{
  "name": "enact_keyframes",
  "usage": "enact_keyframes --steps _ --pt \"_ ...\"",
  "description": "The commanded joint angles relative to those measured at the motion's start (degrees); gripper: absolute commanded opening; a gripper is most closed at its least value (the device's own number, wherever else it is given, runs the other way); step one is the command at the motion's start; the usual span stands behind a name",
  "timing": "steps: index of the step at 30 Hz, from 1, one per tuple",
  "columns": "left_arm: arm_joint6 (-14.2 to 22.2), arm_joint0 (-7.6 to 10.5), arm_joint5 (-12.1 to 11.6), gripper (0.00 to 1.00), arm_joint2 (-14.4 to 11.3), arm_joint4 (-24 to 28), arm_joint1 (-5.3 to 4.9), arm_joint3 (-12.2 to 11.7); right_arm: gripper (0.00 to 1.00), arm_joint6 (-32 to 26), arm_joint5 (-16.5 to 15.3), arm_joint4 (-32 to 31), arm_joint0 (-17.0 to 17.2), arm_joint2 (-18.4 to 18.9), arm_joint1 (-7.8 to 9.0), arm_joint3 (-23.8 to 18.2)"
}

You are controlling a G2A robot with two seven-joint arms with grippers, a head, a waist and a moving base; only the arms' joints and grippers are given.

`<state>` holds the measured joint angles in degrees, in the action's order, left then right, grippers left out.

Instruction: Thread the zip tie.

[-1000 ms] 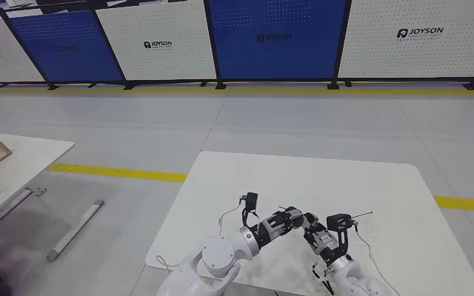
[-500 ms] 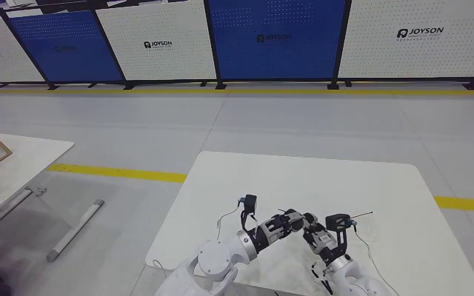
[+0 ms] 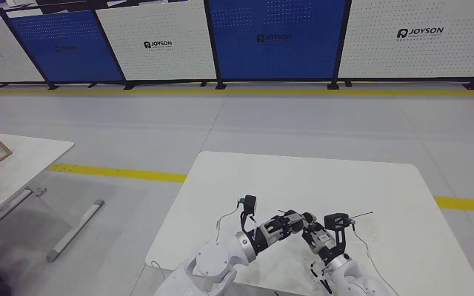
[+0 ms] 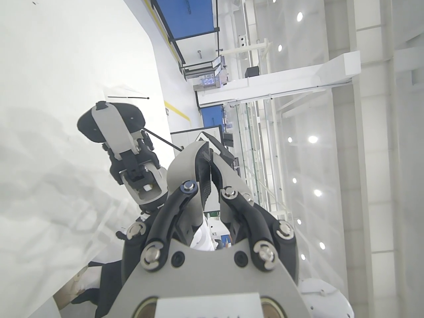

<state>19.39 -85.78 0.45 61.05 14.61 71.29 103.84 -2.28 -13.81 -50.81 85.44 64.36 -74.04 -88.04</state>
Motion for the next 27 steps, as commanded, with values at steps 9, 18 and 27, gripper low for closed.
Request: enact_keyframes --steps 9,18,27 --pt "-0.88 0.17 -0.09 0.00 0.05 0.85 -0.14 -0.39 0.00 0.12 -0.22 0.39 -0.07 0.04 -0.02 0.21" --pt "-6.50 1.50 1.77 0.00 1.32 8.74 0.43 -1.49 1.00 4.38 -4.09 3.17 1.83 1.99 0.27 -1.06" --pt "-10.33 1.92 2.74 0.00 4.78 12.77 0.39 -3.45 1.00 16.60 -5.67 5.21 9.18 5.75 2.30 -7.09"
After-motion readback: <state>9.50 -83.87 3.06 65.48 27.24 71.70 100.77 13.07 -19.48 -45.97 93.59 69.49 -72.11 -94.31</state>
